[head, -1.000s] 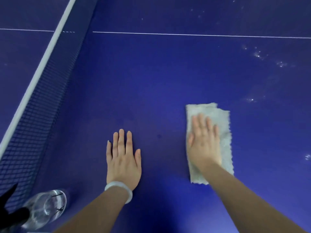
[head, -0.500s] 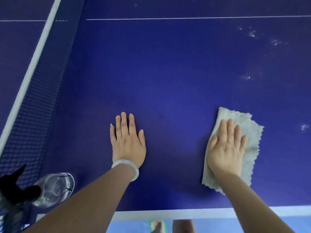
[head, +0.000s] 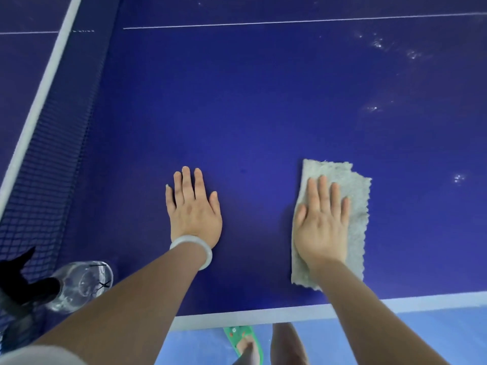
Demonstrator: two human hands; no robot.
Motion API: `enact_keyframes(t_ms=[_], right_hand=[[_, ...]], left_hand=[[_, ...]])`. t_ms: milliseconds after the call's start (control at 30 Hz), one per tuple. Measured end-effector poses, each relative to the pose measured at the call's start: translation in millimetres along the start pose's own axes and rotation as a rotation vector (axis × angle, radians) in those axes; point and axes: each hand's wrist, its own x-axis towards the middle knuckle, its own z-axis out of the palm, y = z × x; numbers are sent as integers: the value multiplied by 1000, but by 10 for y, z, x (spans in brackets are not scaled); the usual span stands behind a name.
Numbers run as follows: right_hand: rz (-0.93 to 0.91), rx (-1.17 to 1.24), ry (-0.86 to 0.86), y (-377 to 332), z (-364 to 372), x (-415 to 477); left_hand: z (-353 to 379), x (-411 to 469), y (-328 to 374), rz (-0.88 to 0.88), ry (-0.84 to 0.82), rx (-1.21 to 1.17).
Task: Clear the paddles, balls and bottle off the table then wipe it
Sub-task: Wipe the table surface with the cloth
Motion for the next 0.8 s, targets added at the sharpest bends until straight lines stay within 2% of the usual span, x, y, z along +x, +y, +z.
enact_keyframes(t_ms=[67, 133, 233, 300, 333, 467, 567, 700, 800], right_hand=[[92, 9, 5, -27, -18, 93], [80, 13, -5, -260, 1, -35], [-216, -43, -49, -553, 104, -543], [-381, -54, -85, -416, 88, -725], [-402, -51, -90, -262, 53, -716], [-191, -43, -37, 337, -106, -328], [-15, -21, -12, 448, -125, 27], [15, -13, -16, 421, -101, 127], [6, -7, -16, 437, -96, 133]], left_hand=[[4, 4, 1, 1, 7, 2], [-2, 4, 4, -2, 12, 2], [-18, -3, 12, -2, 5, -5], [-19, 7, 6, -5, 1, -3], [-14, 6, 2, -4, 0, -3], [-5, 4, -4, -1, 14, -12], [4, 6, 0, 5, 16, -10], [-13, 15, -21, 10, -5, -33], [-106, -30, 95, -13, 9, -211]])
